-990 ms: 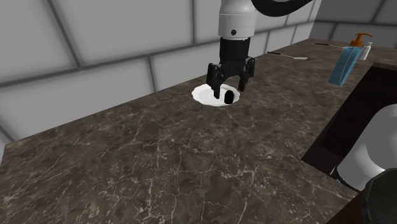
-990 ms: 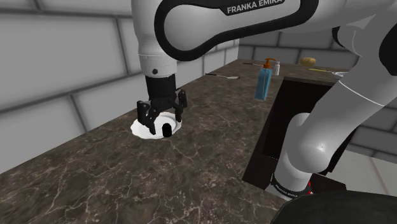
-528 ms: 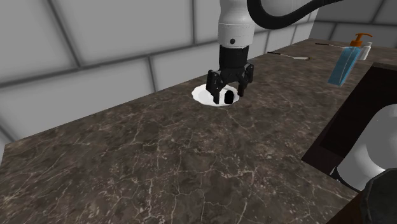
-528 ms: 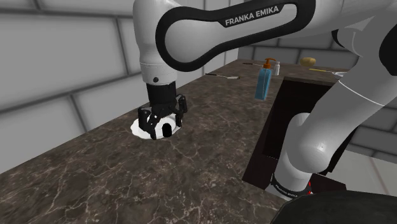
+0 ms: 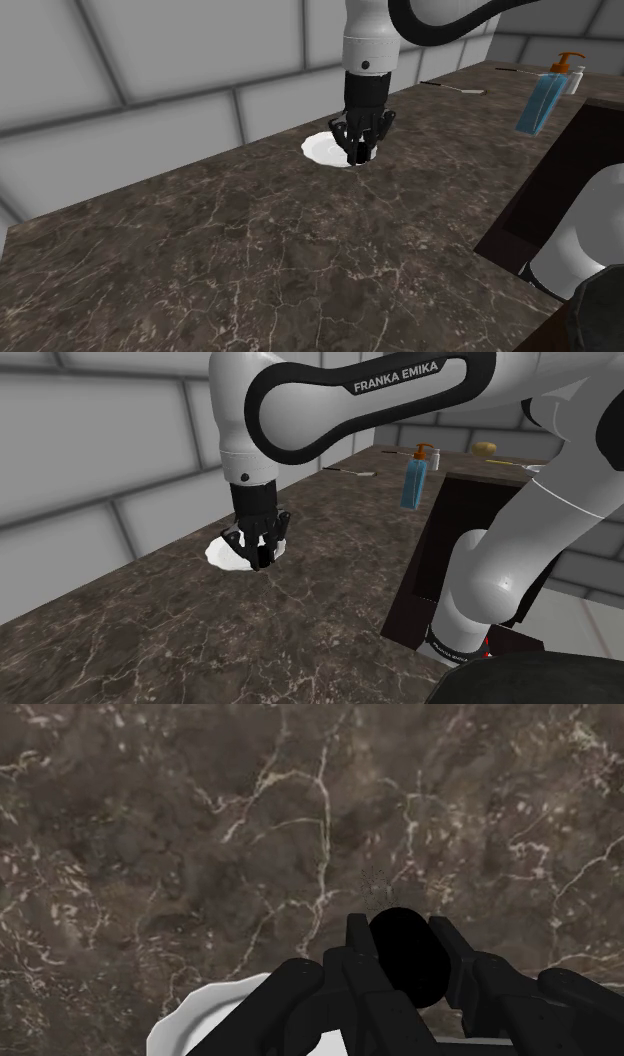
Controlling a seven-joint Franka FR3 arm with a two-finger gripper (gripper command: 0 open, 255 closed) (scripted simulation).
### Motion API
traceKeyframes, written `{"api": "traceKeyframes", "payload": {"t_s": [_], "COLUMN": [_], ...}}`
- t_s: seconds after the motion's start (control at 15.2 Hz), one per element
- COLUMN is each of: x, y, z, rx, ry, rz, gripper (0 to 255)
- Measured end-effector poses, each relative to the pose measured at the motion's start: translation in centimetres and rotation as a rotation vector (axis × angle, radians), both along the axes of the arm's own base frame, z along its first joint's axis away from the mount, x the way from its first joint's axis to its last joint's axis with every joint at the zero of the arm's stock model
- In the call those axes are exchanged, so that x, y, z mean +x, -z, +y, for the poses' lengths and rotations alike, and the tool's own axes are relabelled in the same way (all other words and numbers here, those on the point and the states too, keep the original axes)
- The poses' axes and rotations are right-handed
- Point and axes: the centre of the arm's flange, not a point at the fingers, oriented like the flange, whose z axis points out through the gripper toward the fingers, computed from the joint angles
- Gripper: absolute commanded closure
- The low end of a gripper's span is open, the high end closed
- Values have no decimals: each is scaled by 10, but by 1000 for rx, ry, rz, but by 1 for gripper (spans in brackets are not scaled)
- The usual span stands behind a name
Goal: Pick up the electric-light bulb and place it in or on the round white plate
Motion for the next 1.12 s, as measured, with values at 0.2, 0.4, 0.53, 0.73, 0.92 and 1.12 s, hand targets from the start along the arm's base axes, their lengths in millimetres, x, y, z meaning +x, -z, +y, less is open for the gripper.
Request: {"api": "traceKeyframes", "payload": {"t_s": [0.2, 0.4, 0.53, 0.73, 0.92, 1.12], "x": [0, 0, 0, 0, -1, 1], "y": [0, -2, -11, -26, -42, -58], "z": [0, 0, 0, 0, 1, 0], "rx": [0, 0, 0, 0, 0, 0], "ry": [0, 0, 0, 0, 0, 0], "rz": [0, 0, 0, 0, 0, 0], "gripper": [255, 255, 255, 255, 255, 255]}}
